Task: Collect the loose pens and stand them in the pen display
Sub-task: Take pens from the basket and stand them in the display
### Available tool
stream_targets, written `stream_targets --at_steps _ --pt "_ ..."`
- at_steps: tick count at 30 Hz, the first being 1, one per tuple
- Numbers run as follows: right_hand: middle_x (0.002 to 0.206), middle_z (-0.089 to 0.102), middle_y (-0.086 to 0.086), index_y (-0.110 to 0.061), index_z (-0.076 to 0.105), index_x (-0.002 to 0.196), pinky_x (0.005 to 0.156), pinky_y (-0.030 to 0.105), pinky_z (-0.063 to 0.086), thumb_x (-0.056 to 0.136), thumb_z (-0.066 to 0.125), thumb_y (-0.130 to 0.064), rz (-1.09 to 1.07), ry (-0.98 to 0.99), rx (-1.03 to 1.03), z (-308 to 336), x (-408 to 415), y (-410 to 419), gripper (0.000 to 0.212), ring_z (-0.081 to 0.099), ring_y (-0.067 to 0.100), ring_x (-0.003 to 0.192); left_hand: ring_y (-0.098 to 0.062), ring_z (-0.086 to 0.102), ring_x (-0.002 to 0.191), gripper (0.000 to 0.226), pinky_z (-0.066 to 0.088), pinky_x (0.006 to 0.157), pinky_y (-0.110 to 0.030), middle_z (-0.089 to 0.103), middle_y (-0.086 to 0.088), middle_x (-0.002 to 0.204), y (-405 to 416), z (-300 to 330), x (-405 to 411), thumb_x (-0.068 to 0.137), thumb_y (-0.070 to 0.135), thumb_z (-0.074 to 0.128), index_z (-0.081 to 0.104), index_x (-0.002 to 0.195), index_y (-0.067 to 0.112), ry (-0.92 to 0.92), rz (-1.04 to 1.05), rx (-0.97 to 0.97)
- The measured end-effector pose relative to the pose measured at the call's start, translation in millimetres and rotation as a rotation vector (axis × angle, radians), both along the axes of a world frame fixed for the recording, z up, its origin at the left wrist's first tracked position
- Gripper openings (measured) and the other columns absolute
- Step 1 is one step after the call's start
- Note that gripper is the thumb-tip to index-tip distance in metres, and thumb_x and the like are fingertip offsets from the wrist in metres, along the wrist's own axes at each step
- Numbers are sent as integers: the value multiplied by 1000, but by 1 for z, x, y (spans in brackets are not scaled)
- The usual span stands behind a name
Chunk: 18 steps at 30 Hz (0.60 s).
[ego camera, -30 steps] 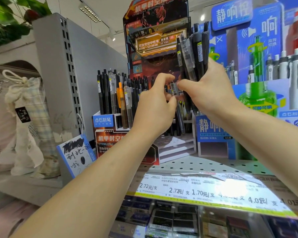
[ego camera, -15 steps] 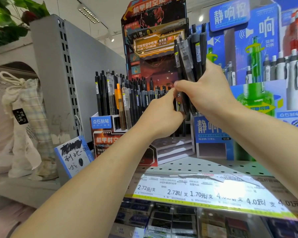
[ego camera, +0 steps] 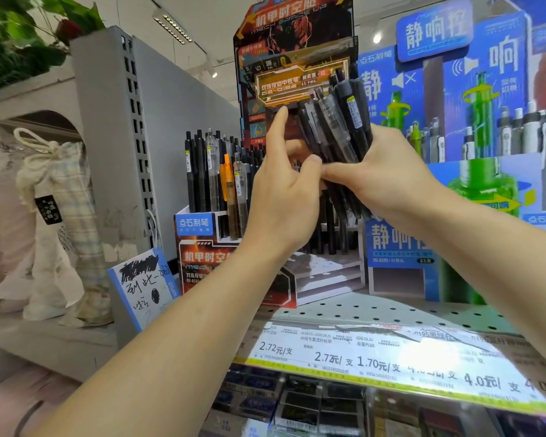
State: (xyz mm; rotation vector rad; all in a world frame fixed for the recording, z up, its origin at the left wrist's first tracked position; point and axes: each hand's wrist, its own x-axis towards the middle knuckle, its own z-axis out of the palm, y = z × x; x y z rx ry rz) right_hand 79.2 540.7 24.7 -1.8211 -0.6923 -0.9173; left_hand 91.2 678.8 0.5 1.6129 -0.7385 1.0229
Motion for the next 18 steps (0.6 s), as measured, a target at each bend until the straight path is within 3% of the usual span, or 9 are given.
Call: stream_targets --at_steps 3,6,9,15,18 --pt "95 79 -9 -30 73 110 87 37 61 86 79 -15 43 17 -64 -1 0 -3 29 74 5 88 -8 67 87 64 57 70 -27 62 6 109 2 1 4 102 27 46 13 157 34 0 -28 -68" --pt "93 79 -12 -35 73 104 88 37 60 86 78 -14 83 37 -116 -1 -1 -3 29 75 4 87 1 67 97 60 56 71 -19 66 7 114 3 2 6 104 23 48 21 156 29 31 -55 -81" --pt "97 79 -8 -30 74 115 91 42 60 87 78 -14 103 61 -84 0 0 -4 33 76 9 90 -5 70 90 57 59 66 -23 67 -6 106 4 3 5 102 16 51 27 153 26 50 -87 -97" --pt "91 79 -4 -24 75 111 82 45 62 85 77 -20 -18 26 -19 0 5 -3 26 75 13 84 -8 64 65 60 54 51 -25 64 -7 99 4 2 2 102 14 52 24 151 33 41 -70 -127" --pt "83 78 3 -17 73 106 67 44 65 86 76 -17 -22 2 140 -1 6 -1 20 76 20 73 -10 64 67 58 61 60 -40 64 0 95 2 0 2 101 12 53 27 147 34 26 9 -102"
